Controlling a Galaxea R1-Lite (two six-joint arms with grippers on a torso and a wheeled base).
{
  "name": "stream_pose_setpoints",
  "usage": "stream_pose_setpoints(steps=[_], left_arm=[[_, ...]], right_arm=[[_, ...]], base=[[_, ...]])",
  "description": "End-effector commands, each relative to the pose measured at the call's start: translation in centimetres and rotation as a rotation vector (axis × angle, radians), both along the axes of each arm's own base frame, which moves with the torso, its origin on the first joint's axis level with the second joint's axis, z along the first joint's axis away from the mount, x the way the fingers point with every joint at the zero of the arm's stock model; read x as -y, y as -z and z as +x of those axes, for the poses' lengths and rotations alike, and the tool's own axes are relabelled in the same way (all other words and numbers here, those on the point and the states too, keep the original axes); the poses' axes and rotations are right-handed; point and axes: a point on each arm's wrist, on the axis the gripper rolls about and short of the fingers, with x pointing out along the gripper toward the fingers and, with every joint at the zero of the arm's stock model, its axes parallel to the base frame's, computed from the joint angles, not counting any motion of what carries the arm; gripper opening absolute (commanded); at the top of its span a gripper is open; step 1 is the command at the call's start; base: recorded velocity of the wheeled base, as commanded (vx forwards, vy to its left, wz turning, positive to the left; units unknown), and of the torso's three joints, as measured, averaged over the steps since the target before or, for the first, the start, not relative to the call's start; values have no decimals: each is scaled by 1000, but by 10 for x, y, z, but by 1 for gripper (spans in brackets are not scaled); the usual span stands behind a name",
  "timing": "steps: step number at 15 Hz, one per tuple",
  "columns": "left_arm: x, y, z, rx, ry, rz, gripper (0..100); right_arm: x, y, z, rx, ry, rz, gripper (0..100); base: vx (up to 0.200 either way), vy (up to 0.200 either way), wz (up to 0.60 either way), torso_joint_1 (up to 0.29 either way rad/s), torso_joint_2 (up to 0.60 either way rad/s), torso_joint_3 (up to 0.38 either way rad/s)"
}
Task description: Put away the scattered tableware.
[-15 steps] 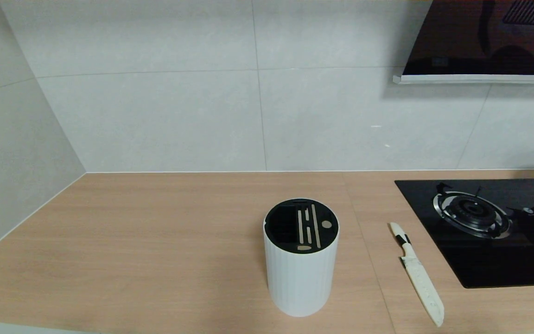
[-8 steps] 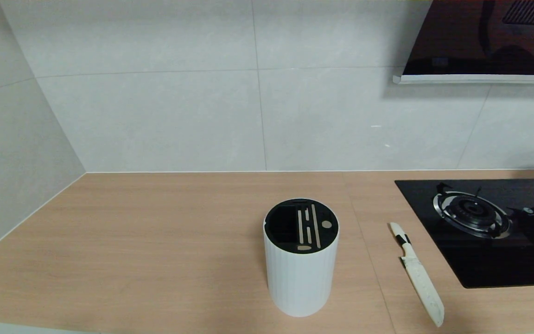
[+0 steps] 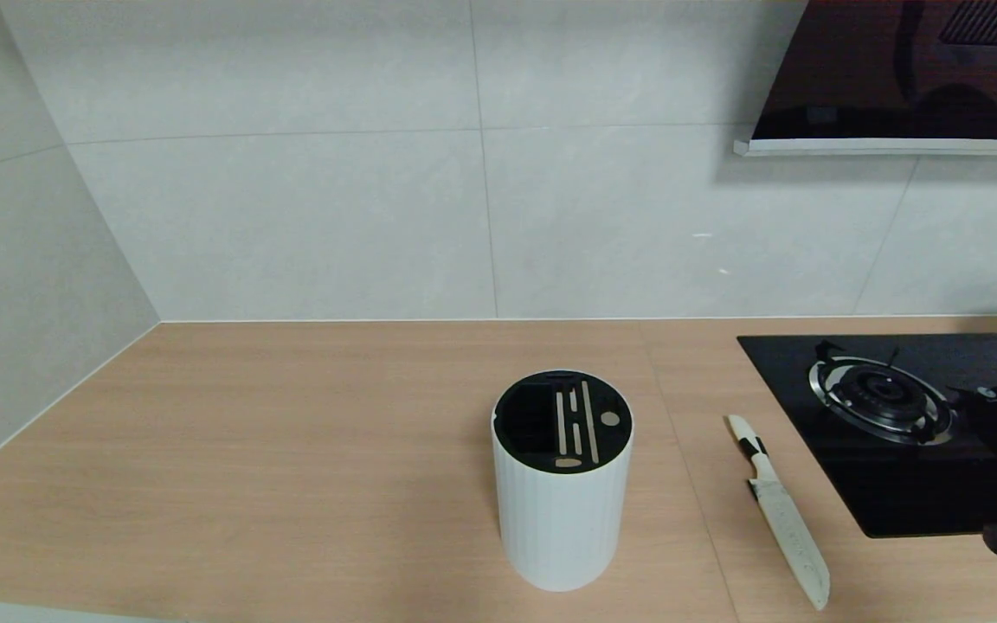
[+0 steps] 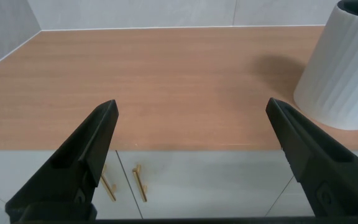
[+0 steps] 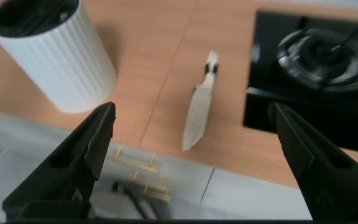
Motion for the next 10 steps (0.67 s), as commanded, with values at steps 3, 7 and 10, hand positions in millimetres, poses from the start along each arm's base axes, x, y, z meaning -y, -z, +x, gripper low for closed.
stream_pose_setpoints(steps=[3,7,10], left_arm=[[0,0,0,0,0,0,100],[0,0,0,0,0,0,100],[0,0,0,0,0,0,100]], right_arm=[[-15,9,64,-168,-26,-31,100],[-22,28,102,-218,-26,-40,100],[-26,43,122,-268,-19,-54,100]], base=[[0,0,0,0,0,0],[0,0,0,0,0,0],[0,0,0,0,0,0]])
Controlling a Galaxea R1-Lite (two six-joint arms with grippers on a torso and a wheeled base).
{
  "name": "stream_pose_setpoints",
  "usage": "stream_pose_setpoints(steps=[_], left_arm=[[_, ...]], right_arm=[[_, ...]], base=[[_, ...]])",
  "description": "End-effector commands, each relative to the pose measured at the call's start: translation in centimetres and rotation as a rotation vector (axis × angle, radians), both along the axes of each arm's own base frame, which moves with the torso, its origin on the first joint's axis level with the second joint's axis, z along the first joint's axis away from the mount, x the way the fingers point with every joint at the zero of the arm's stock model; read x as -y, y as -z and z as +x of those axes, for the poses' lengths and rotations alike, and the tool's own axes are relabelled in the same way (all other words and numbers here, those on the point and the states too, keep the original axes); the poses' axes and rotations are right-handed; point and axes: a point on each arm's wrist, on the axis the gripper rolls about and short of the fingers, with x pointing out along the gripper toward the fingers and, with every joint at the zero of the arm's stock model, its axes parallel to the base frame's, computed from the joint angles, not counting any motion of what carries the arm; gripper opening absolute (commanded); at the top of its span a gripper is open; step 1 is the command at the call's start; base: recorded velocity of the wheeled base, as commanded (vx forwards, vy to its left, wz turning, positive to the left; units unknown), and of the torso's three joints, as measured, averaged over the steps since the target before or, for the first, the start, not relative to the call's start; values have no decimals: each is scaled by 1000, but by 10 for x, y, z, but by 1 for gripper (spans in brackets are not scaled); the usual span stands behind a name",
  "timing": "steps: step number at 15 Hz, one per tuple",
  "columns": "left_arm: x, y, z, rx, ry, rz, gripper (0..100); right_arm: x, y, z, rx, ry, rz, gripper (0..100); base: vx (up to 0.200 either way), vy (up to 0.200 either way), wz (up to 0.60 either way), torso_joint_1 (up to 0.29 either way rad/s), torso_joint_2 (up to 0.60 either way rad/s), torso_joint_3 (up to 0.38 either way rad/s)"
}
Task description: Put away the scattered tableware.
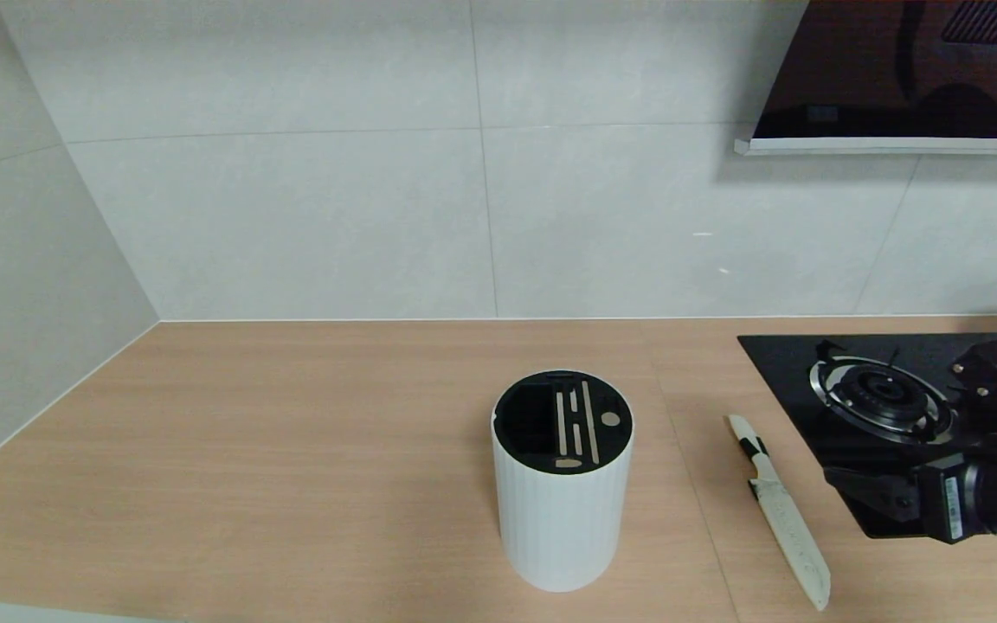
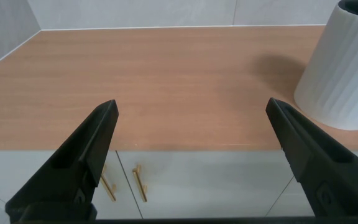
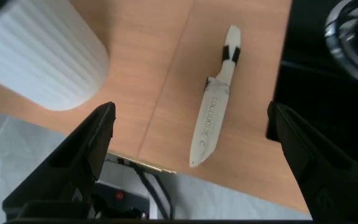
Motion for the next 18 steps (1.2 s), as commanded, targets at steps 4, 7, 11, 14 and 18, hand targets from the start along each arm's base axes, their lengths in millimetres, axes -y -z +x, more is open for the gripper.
stream_pose_setpoints(steps=[4,7,11,14,18], left_arm=[[0,0,0,0,0,0,100],[0,0,0,0,0,0,100],[0,0,0,0,0,0,100],[0,0,0,0,0,0,100],[0,0,0,0,0,0,100]], right_arm=[[-8,50,43,-154,29,-51,100],[-9,73,52,-205,33,-64,100],[-11,96,66,-212,68,-91,100],[-13,112,78,-204,79,-97,100],[-15,126,91,-164,137,-87,100]], base=[[0,0,0,0,0,0],[0,0,0,0,0,0],[0,0,0,0,0,0],[0,0,0,0,0,0],[0,0,0,0,0,0]])
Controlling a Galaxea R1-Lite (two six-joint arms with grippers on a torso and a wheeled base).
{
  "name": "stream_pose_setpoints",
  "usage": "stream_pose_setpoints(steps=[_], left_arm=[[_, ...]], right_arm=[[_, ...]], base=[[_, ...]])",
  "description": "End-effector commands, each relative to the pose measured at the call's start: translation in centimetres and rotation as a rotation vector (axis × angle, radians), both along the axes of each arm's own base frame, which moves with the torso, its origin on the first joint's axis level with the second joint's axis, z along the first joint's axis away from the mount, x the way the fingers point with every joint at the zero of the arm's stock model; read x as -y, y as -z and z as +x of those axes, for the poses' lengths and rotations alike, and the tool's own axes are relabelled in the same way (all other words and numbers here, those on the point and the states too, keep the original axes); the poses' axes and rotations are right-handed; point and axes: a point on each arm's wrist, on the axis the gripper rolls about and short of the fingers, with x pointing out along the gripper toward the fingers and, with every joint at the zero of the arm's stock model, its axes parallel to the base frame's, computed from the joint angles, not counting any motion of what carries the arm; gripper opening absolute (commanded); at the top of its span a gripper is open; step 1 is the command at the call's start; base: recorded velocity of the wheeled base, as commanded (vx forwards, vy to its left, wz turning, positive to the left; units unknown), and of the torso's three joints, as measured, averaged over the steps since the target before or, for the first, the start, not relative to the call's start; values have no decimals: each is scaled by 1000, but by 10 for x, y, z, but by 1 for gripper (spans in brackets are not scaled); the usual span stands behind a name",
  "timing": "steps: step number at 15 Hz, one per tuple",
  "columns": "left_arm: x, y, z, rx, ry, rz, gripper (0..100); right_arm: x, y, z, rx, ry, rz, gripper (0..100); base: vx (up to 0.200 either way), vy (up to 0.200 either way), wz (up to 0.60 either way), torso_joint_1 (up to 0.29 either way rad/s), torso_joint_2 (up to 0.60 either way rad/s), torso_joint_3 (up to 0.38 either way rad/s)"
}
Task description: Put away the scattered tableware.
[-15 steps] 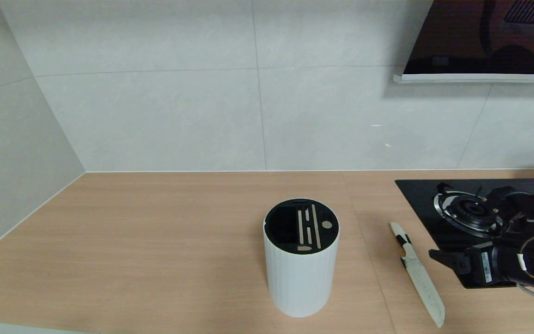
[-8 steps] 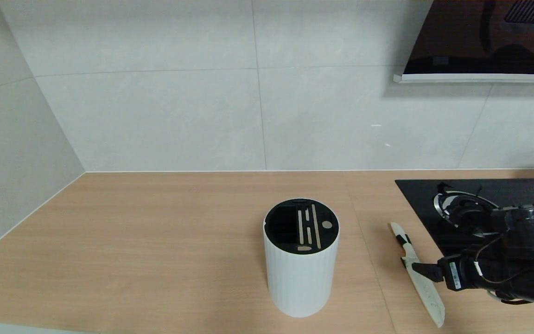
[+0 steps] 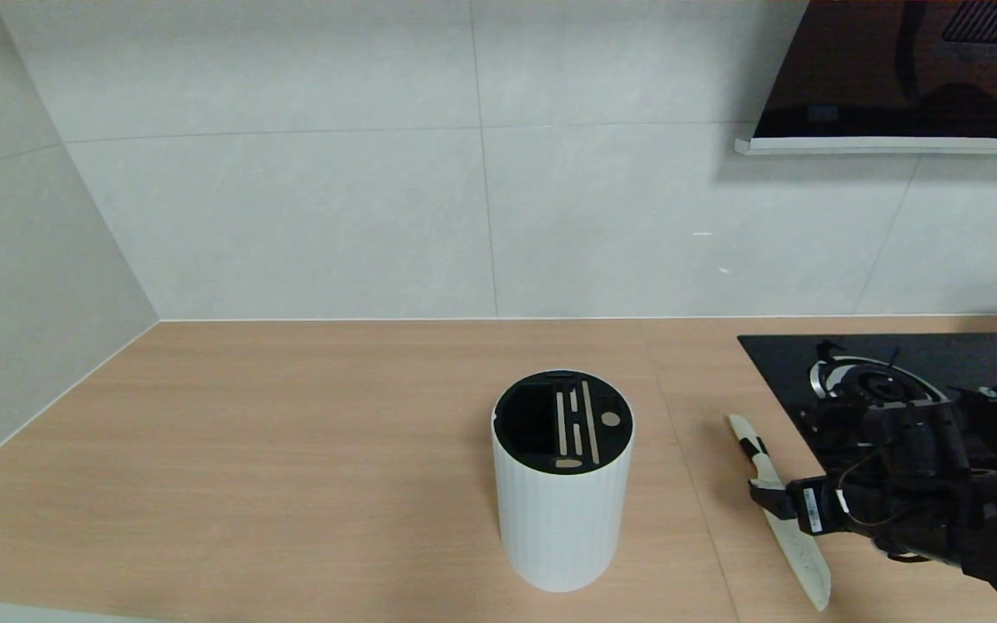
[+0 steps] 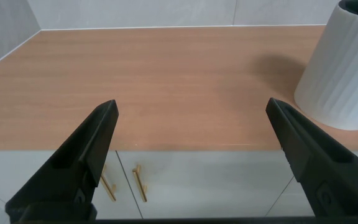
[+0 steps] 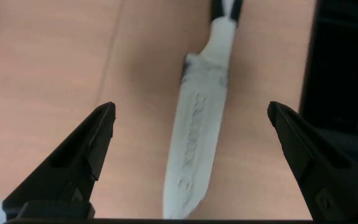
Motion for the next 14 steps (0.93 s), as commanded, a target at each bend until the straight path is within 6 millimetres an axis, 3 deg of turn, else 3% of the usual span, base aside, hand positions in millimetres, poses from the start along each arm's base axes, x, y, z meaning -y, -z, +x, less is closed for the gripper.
stream_pose_setpoints(steps=[1,14], left_arm=[[0,0,0,0,0,0,100],[0,0,0,0,0,0,100]], right_arm=[[-2,21,8,-27,14,2,100],[-3,52,29,-18,64,18,100]], base=[[0,0,0,0,0,0],[0,0,0,0,0,0]])
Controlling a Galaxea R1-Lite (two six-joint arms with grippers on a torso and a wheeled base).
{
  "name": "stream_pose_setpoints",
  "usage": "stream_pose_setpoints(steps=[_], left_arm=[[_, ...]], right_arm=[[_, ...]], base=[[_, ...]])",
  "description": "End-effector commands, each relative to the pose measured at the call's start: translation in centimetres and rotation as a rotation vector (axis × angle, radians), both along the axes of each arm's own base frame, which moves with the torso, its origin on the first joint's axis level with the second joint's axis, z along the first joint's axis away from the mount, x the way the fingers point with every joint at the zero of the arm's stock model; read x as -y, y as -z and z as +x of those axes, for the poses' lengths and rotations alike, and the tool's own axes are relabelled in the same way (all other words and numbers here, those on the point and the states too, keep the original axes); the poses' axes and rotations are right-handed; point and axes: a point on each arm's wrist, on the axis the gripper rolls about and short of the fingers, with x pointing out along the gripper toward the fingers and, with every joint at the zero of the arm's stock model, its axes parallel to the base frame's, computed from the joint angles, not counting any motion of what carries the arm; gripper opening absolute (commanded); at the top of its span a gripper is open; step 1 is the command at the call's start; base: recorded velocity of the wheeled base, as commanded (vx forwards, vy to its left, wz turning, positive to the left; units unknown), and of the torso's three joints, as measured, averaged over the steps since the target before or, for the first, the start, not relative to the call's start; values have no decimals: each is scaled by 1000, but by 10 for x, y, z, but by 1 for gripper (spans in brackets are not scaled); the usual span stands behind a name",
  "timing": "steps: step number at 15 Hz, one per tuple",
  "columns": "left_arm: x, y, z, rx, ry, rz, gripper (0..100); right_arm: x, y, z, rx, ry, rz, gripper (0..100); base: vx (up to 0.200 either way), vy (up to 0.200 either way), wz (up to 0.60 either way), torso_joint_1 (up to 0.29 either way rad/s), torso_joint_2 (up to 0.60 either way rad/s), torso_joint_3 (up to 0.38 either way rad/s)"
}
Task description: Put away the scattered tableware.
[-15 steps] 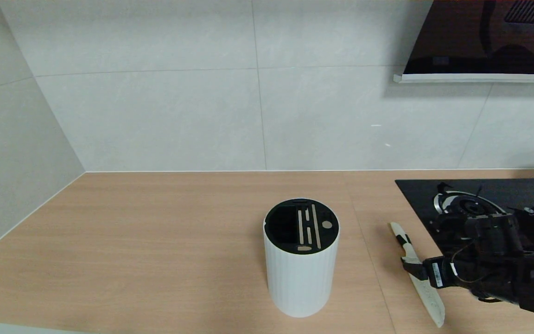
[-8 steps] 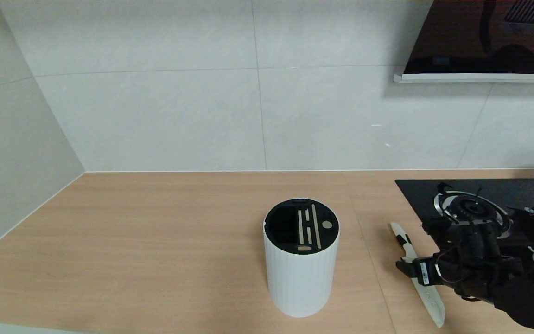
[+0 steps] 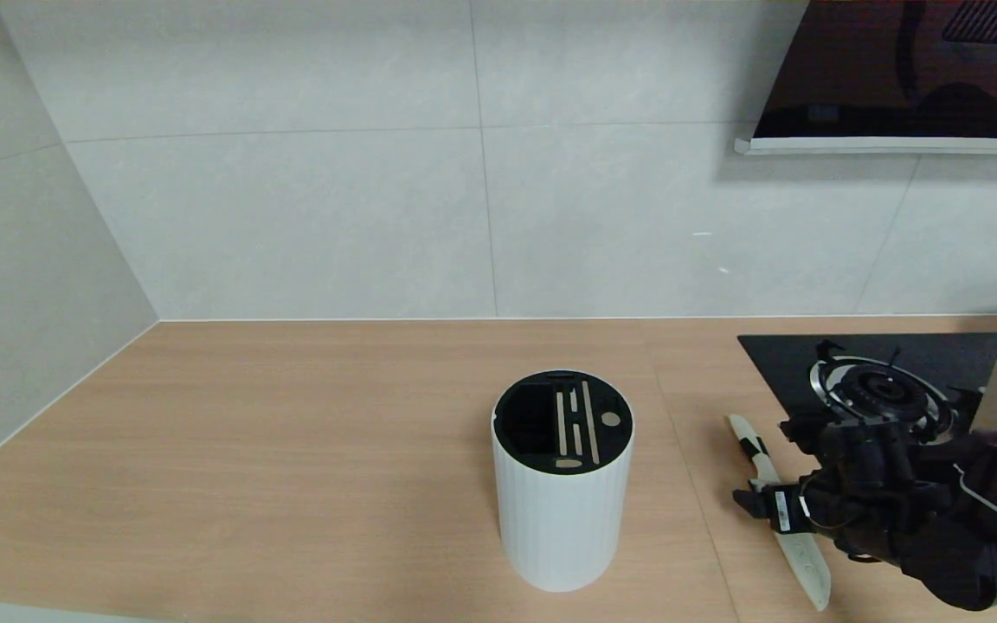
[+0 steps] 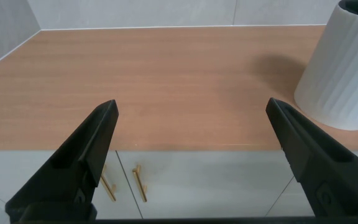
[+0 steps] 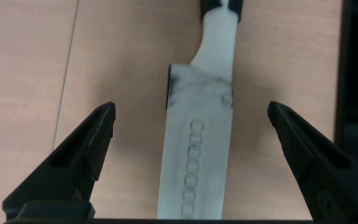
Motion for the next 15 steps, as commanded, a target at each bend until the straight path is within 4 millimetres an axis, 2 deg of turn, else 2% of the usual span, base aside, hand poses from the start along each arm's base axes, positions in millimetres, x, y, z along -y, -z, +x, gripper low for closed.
stream_pose_setpoints(steps=[1,10,11,15], left_arm=[[0,0,0,0,0,0,100],[0,0,0,0,0,0,100],[0,0,0,0,0,0,100],[0,0,0,0,0,0,100]], right_arm=[[1,9,3,-4,15,-7,100],[2,14,6,-6,40,-21,100],[2,14,6,-6,40,-21,0],[3,14,6,-8,40,-21,0]], base=[[0,0,0,0,0,0],[0,0,0,0,0,0],[0,0,0,0,0,0],[0,0,0,0,0,0]])
